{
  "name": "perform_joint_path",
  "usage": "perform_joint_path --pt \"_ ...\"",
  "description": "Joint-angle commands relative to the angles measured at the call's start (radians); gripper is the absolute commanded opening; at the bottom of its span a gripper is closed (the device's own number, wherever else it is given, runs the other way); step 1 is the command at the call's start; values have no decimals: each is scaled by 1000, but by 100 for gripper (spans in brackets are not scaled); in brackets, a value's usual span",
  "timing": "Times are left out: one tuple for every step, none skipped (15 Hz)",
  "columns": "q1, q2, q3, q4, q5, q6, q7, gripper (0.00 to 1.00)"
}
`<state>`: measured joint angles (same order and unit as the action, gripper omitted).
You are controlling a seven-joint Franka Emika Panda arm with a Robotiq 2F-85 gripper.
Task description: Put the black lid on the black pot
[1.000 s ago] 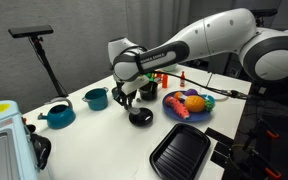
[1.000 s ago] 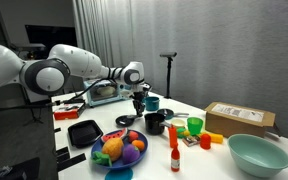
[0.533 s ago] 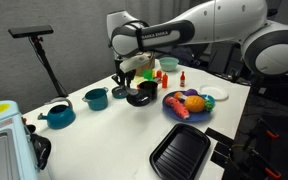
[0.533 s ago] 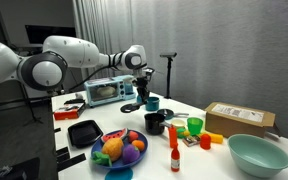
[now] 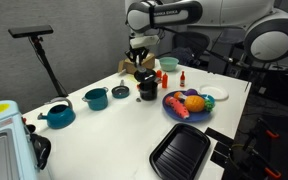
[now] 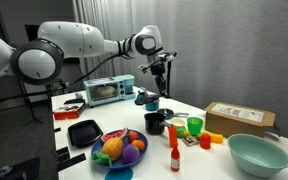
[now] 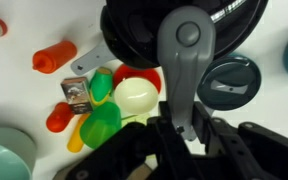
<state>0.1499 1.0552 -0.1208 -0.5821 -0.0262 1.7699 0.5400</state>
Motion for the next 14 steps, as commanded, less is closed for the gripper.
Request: perform_joint_path --pt "-65 -3 -13 7 30 -35 121 7" --pt "-80 -1 -14 5 31 -27 163 7" --pt "-92 4 -13 1 35 -15 206 7" --pt "-100 11 -15 -1 33 -4 255 7" --pt "-112 21 -7 0 44 26 298 7" --pt "-119 32 -3 -2 52 38 346 7" --pt "-124 40 5 -5 66 46 382 7" --pt "-129 51 15 -8 83 75 402 7" --pt "-129 58 13 -17 90 83 424 7" --pt "-129 65 9 -26 93 97 442 7" --pt "-129 72 8 -33 98 108 456 7" --pt "-128 79 5 -38 98 117 469 7" --pt "-130 82 9 -50 101 116 474 7" --pt "-130 82 10 -59 103 114 478 7"
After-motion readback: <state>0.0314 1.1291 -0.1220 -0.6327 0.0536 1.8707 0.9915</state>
